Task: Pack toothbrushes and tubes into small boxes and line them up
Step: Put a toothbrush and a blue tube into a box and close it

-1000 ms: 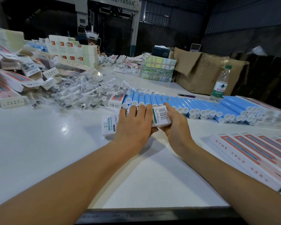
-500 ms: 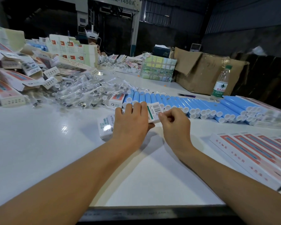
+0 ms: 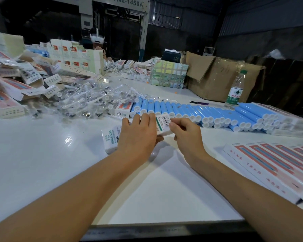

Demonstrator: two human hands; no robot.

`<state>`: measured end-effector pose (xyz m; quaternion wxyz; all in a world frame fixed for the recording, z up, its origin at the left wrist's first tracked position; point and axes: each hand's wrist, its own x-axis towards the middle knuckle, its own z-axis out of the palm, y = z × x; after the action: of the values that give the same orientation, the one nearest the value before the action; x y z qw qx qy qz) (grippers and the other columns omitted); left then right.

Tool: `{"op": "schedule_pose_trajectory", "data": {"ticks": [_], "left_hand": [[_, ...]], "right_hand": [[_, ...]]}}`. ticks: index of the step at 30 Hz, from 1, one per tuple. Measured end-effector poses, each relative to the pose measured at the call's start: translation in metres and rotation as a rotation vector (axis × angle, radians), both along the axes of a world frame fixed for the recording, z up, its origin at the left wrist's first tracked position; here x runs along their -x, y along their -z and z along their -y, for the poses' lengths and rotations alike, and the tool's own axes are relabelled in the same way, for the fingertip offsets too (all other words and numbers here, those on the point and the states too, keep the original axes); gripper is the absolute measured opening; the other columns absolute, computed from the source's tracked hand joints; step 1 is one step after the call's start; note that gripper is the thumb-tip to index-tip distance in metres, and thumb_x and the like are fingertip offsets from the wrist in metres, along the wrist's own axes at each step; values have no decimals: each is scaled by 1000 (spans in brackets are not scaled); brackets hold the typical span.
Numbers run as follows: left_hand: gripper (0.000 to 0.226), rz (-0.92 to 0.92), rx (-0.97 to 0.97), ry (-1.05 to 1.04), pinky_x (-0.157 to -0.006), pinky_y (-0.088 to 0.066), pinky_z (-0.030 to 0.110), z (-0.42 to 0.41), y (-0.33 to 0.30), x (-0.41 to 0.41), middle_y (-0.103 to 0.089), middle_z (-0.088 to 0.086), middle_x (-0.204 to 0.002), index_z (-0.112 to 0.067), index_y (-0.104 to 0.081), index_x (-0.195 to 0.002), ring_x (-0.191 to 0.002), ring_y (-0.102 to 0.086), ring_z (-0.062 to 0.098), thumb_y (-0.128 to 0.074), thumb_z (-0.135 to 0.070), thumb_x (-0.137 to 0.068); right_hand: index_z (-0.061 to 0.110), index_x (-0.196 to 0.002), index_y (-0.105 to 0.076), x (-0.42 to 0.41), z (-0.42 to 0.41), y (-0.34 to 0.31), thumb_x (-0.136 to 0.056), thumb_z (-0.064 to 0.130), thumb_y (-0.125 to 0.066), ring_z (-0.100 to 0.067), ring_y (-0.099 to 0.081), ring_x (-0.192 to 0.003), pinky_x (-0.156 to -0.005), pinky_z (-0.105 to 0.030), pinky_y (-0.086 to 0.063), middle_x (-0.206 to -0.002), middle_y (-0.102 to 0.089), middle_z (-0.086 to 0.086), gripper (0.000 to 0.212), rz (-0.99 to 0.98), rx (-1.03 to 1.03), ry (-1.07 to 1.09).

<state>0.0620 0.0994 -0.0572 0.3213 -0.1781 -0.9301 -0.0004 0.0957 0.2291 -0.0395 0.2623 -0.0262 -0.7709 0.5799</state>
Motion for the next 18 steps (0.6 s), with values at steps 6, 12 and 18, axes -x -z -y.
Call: {"op": "schedule_pose_trajectory", "data": {"ticks": [6, 12, 18], "left_hand": [[70, 98, -322, 112, -86, -36, 40, 9, -27, -3, -44, 6, -133, -15, -26, -142, -117, -44, 25, -35, -61, -91], [53, 763, -1787, 585, -67, -52, 30, 20, -60, -10, -67, 3, -104, -18, -56, -117, -88, -66, 17, -37, -60, -91], [50, 1258, -2058, 560, -56, -58, 40, 8, -42, -11, -70, 18, -103, -13, -59, -115, -85, -70, 32, -40, -54, -94]], "right_hand": [[36, -113, -57, -4, -3, -5, -99, 24, -45, 3, -54, -78, -70, -16, -45, -110, -58, 3, 22, -106, 39, -81], [51, -116, -49, -7, 1, -4, -86, 45, -50, 1, -52, -72, -62, -14, -42, -88, -54, 11, 31, -72, -101, -239], [50, -135, -41, -3, 14, -2, -71, 57, -57, 10, -49, -72, -62, -4, -39, -98, -47, 6, 66, 20, -403, -301]]}}
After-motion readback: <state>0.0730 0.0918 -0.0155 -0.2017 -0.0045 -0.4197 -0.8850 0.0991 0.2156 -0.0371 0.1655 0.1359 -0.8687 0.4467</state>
